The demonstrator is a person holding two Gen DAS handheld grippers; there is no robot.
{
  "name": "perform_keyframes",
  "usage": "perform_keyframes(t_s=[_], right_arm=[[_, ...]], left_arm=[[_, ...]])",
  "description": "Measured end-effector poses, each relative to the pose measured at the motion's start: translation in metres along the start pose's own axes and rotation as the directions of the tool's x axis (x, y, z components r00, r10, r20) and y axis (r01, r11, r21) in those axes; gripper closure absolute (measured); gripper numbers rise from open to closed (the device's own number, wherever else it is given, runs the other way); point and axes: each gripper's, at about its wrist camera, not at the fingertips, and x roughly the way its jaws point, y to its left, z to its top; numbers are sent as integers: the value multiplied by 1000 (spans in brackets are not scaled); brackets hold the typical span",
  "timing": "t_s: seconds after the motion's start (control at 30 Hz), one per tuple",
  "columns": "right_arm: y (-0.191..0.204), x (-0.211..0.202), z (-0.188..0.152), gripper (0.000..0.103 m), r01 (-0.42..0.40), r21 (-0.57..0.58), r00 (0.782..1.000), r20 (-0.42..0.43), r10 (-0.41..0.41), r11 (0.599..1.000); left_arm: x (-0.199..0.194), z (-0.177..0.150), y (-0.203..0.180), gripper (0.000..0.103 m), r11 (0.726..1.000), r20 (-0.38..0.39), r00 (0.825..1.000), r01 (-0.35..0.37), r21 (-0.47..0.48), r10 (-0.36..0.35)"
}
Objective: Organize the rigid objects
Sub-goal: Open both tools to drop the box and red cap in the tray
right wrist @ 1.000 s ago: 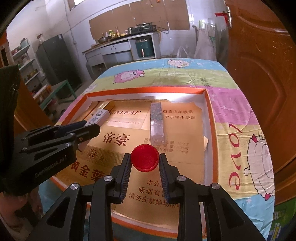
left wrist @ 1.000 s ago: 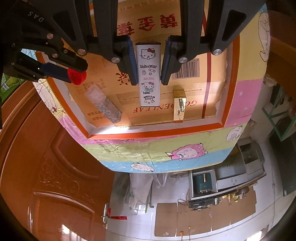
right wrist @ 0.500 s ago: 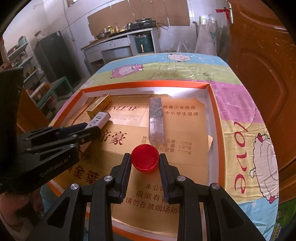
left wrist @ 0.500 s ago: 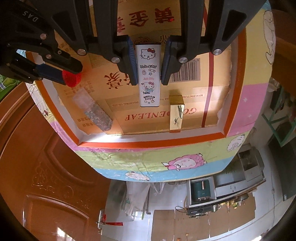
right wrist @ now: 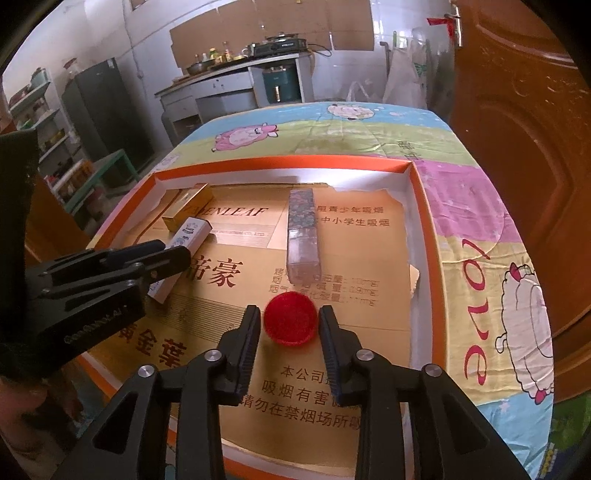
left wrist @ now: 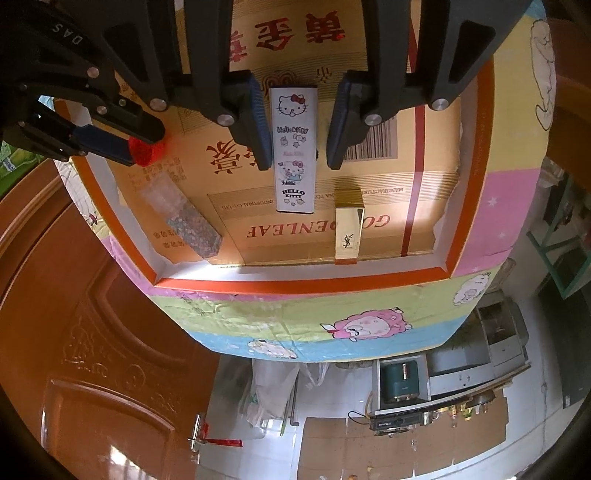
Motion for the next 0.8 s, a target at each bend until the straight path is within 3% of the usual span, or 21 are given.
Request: perform_keyframes(t_s=[0.1,0.23,0.8], right_arm=[[-1,-3,0,61,0,7,1000,1,0,1000],[-2,-12,-1,61,5,12,1000,12,-5,1000],[9,-69,-12,61,5,16,997,83,-6,1000]], left_arm=[[-8,1,0,71,1000,23,1000,-2,-3,2],[-19,2,-1,62,1000,42,999,-6,-1,6],[-77,-11,-3,62,1000,100,995,-28,-14,30]])
